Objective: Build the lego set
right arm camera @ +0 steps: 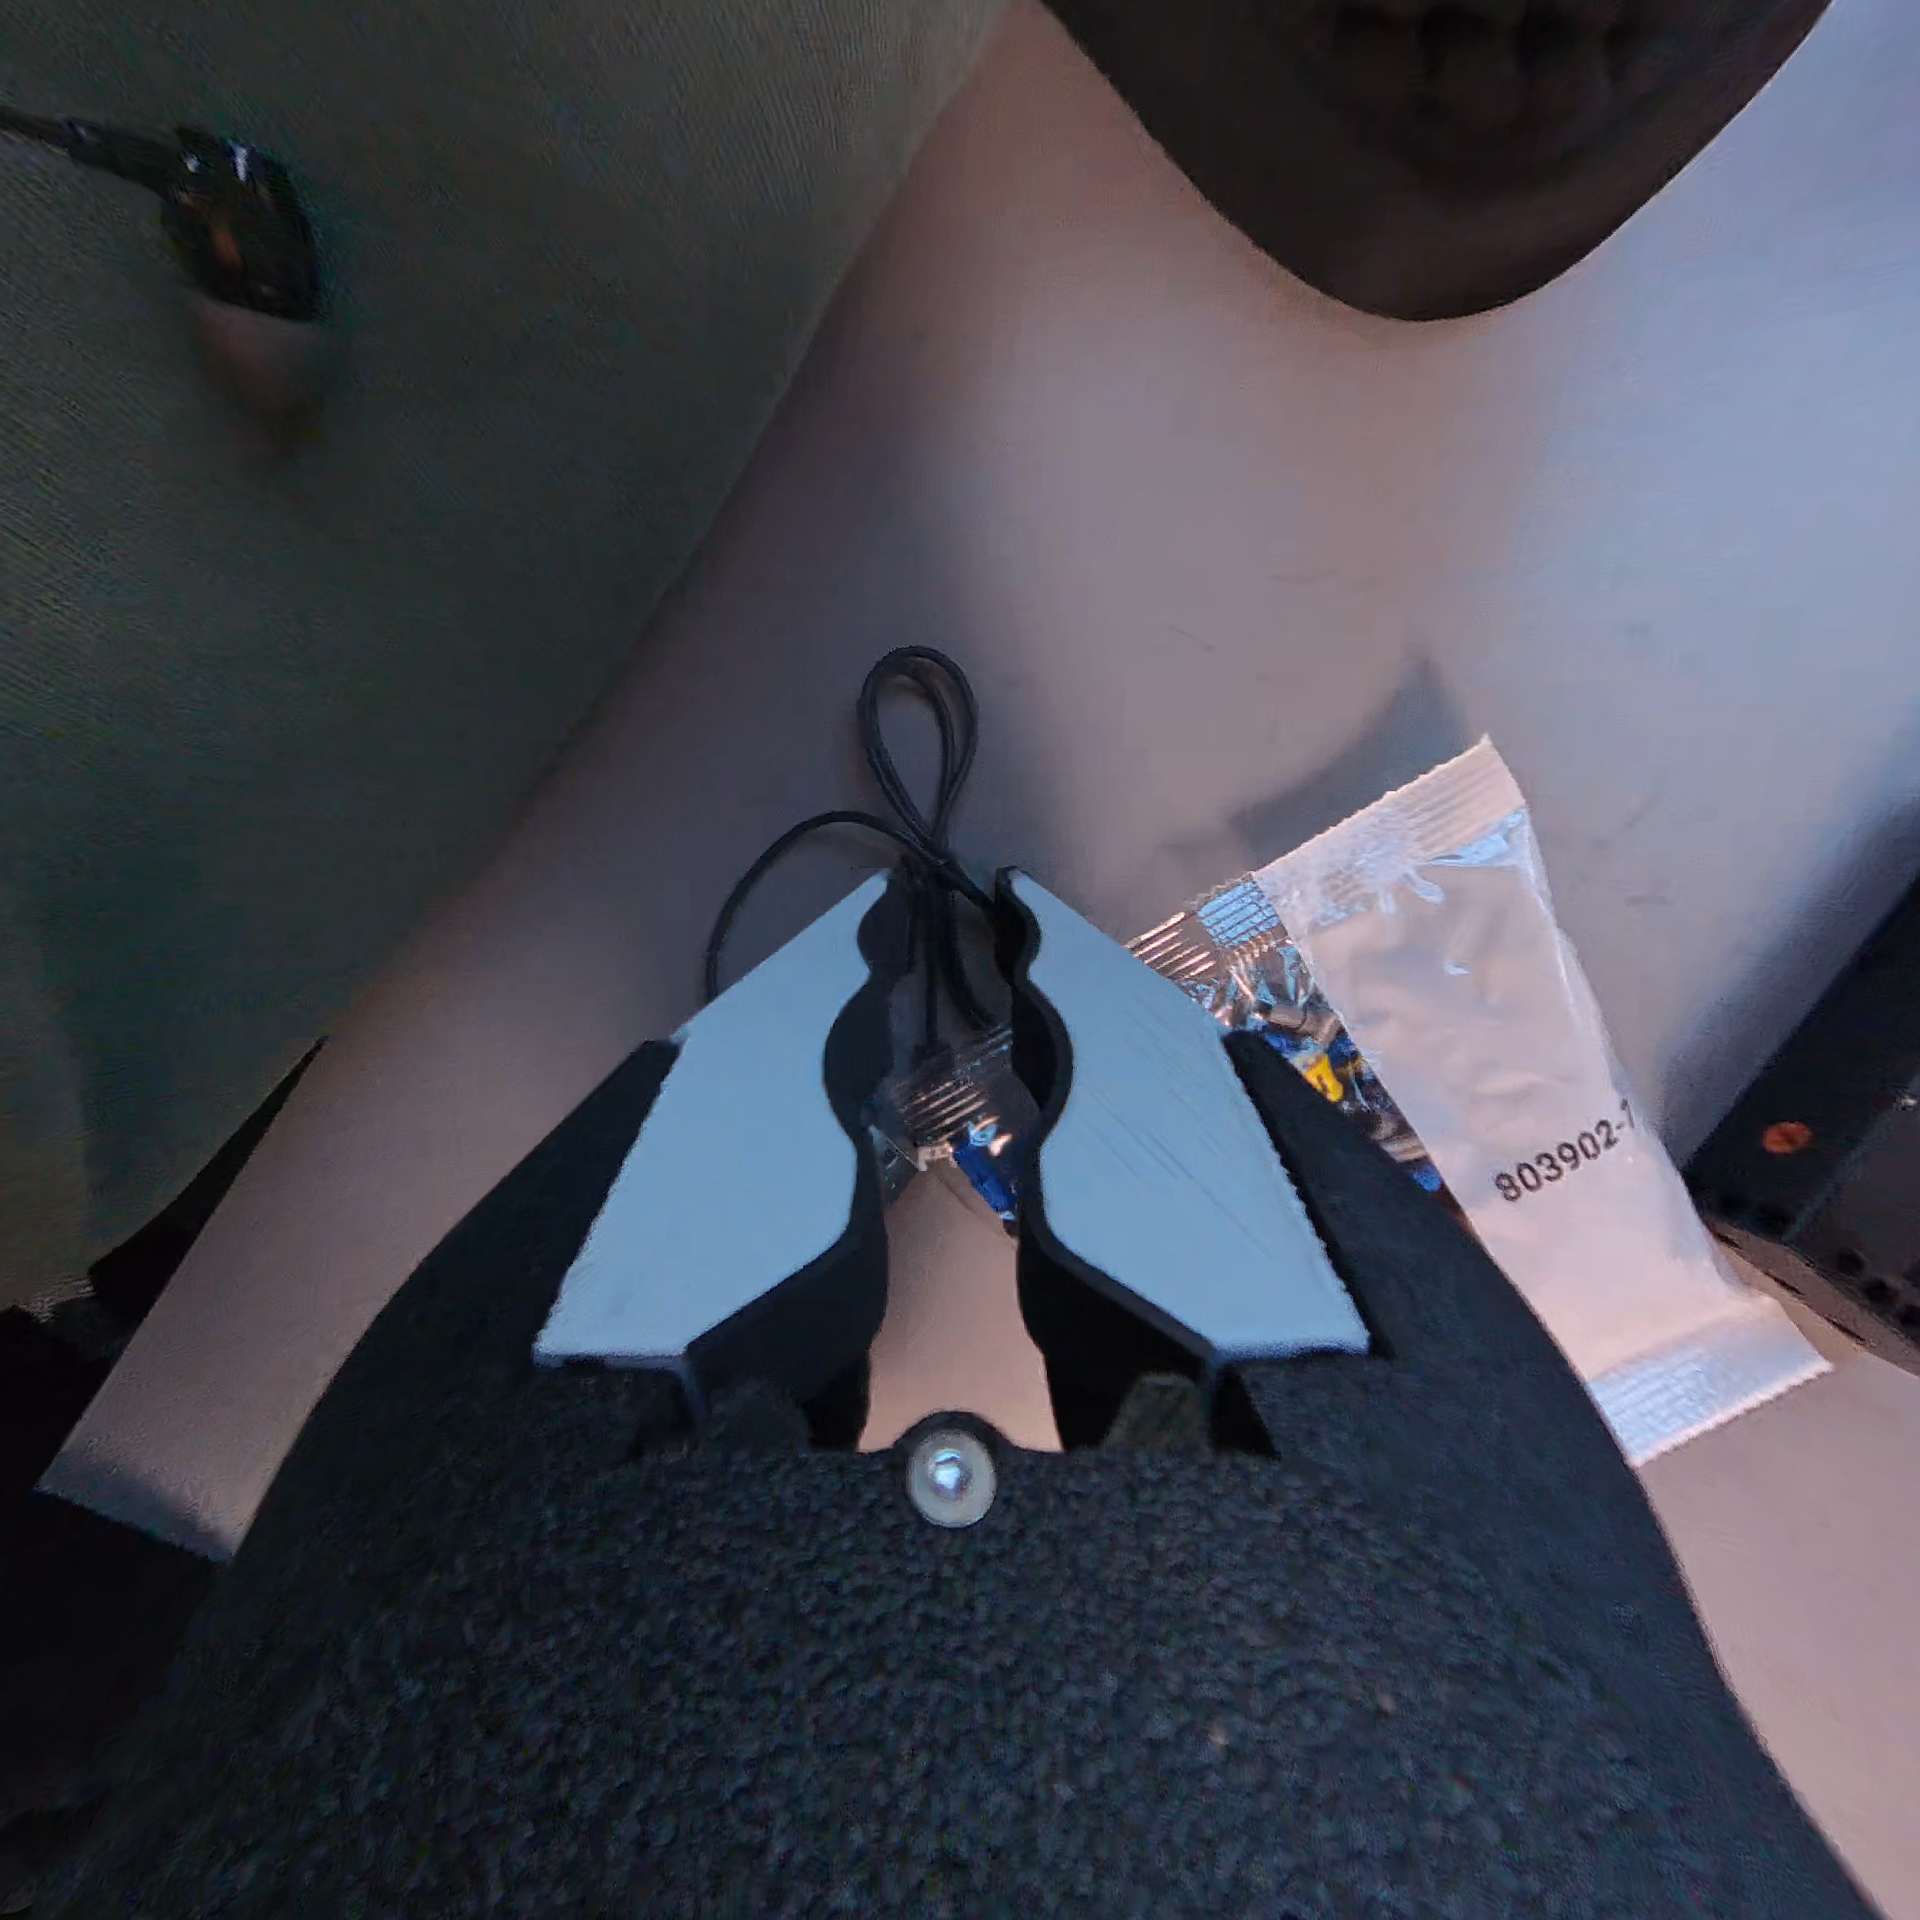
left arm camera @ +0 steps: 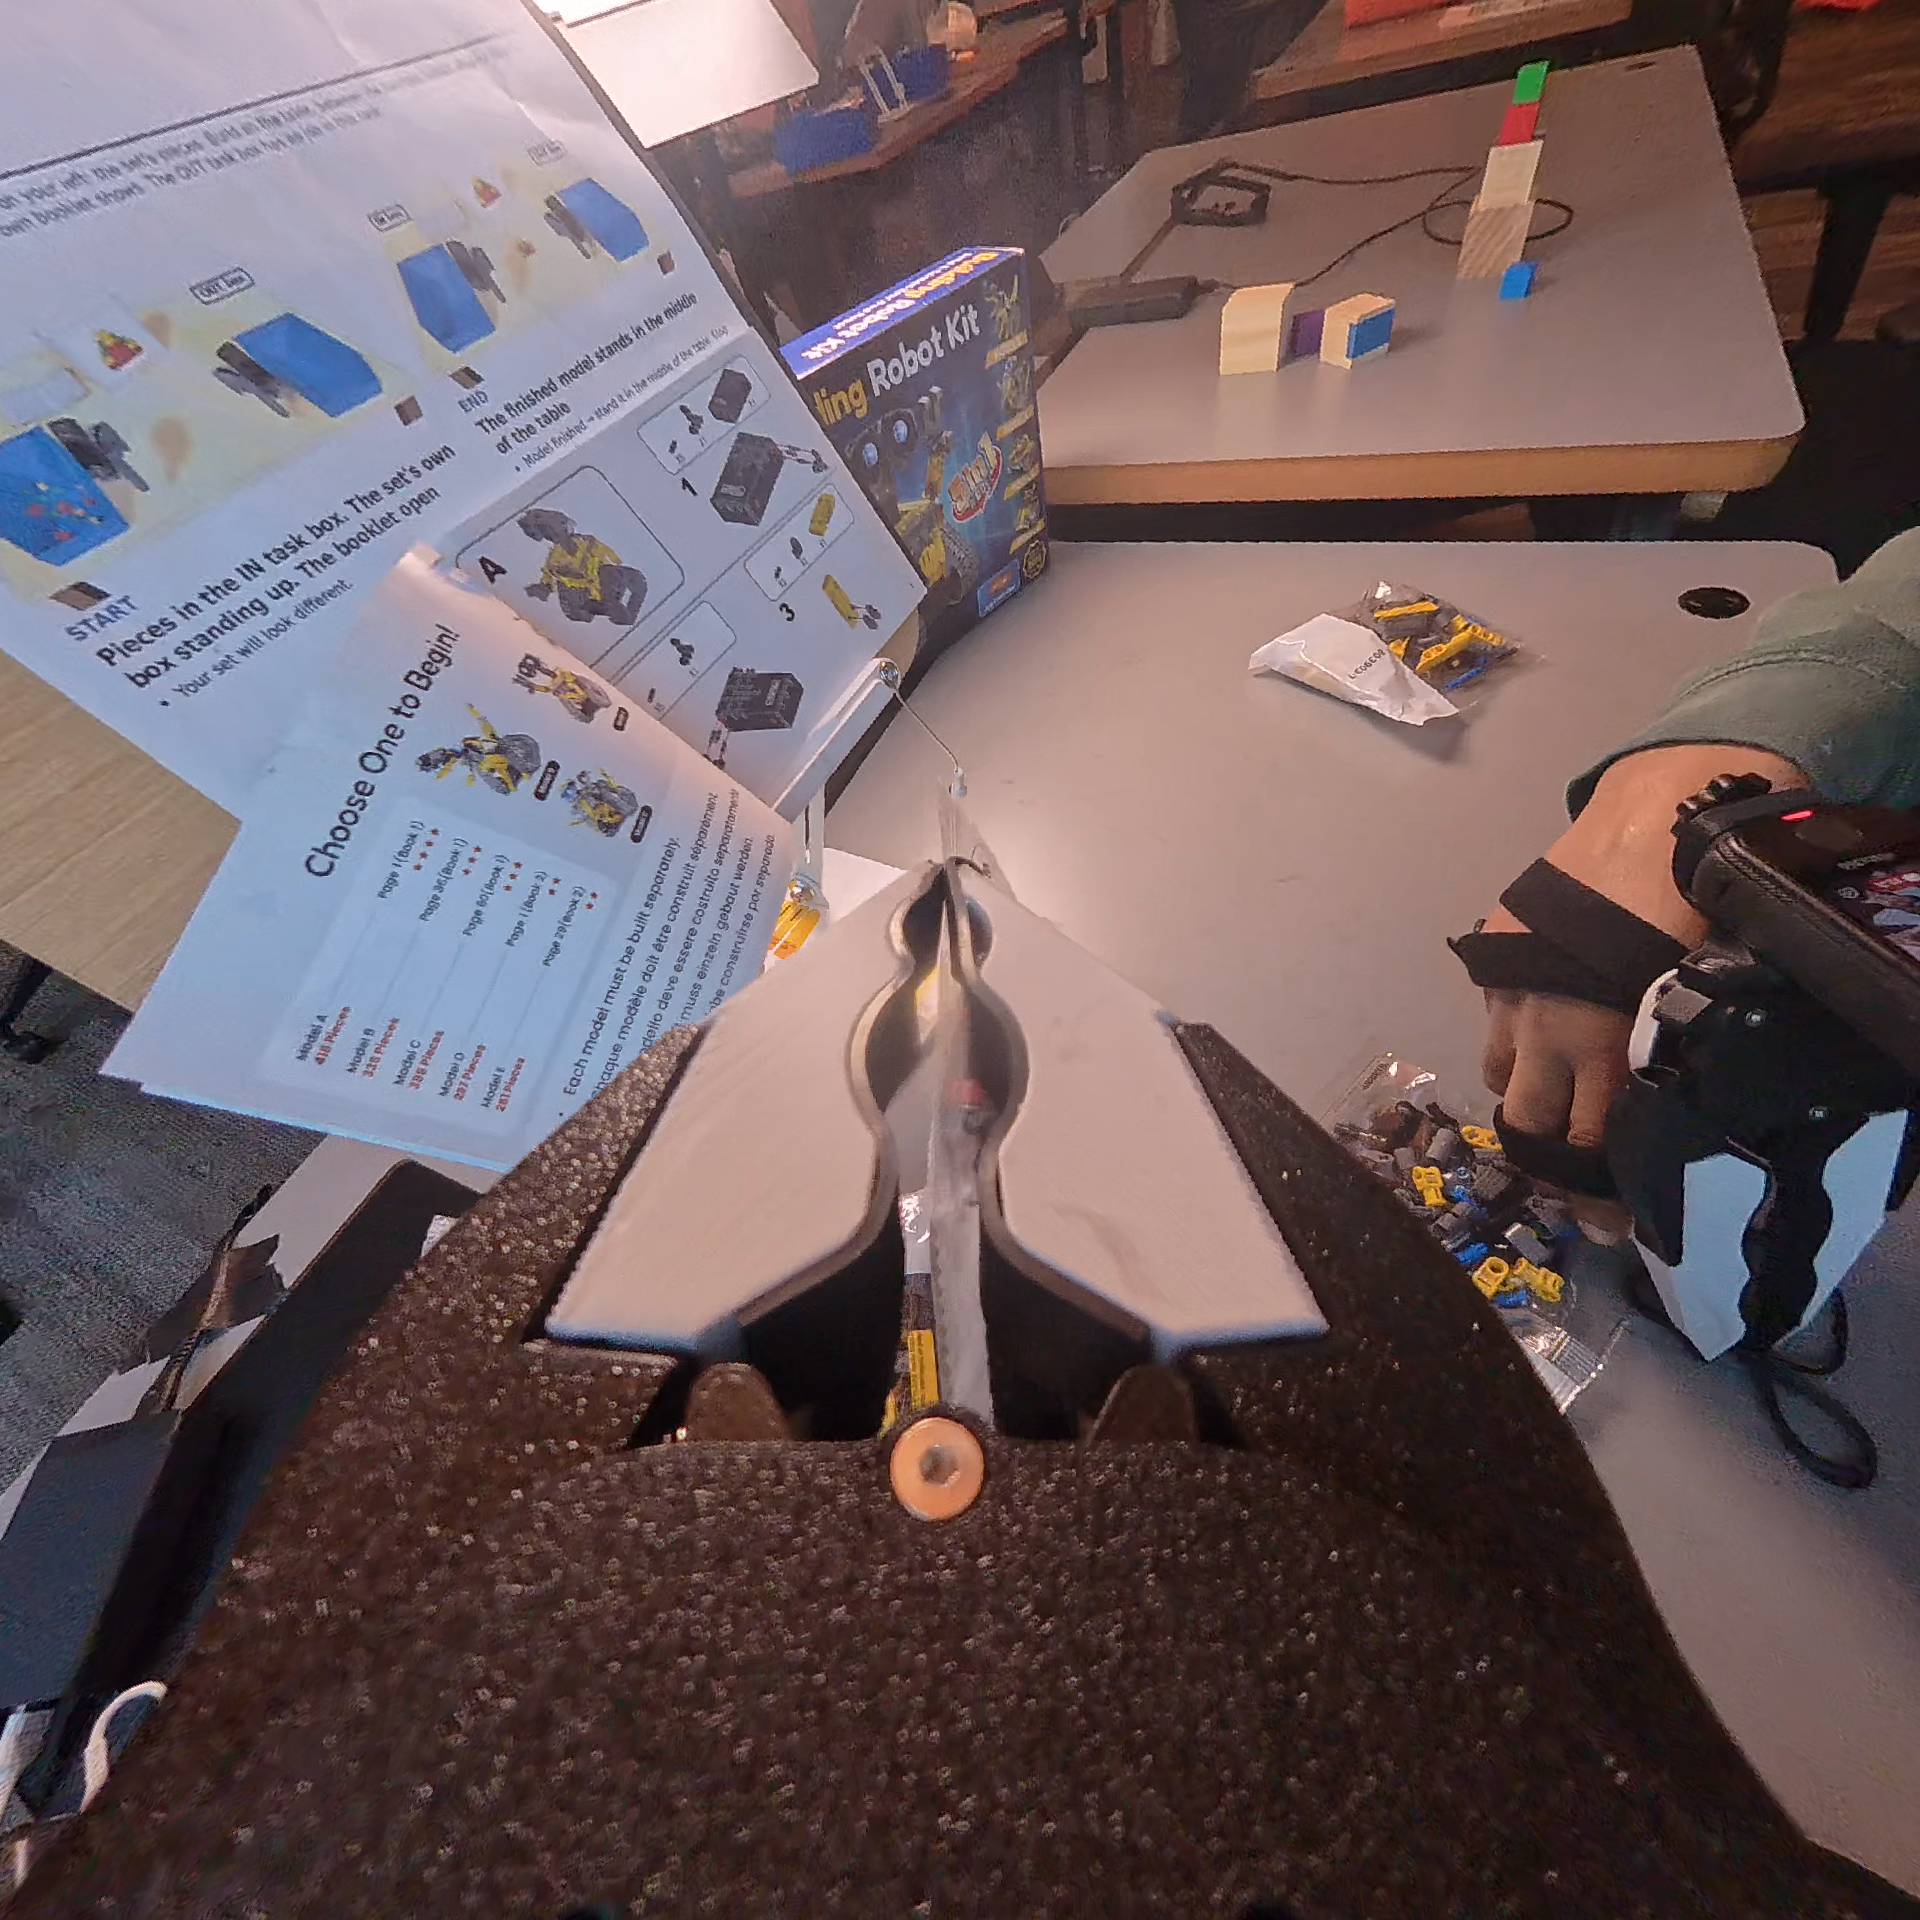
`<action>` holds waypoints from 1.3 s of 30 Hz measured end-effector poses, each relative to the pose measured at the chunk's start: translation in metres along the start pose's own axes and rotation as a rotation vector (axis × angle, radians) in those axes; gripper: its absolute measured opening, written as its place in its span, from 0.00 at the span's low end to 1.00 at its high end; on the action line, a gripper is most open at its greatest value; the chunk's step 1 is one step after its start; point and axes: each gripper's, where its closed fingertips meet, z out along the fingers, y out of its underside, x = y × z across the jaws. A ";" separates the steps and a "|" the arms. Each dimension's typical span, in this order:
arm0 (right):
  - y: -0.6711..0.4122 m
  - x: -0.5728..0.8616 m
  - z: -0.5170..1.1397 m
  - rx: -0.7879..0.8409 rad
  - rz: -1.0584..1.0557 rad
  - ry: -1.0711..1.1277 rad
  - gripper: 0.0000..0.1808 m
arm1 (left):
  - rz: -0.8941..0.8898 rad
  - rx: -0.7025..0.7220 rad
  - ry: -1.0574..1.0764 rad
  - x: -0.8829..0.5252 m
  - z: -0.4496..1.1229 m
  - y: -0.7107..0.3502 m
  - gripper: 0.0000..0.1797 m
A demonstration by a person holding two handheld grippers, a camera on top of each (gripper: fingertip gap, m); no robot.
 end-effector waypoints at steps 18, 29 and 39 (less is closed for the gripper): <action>0.001 0.118 -0.123 0.629 0.771 0.292 0.03 | -0.027 0.020 -0.076 -0.017 -0.024 -0.001 0.00; 0.059 0.208 -0.138 0.657 1.057 0.560 0.03 | -0.047 0.014 -0.139 -0.033 -0.036 0.004 0.00; 0.102 0.302 -0.163 0.779 1.178 0.829 0.03 | -0.066 0.046 -0.204 -0.048 -0.057 0.001 0.00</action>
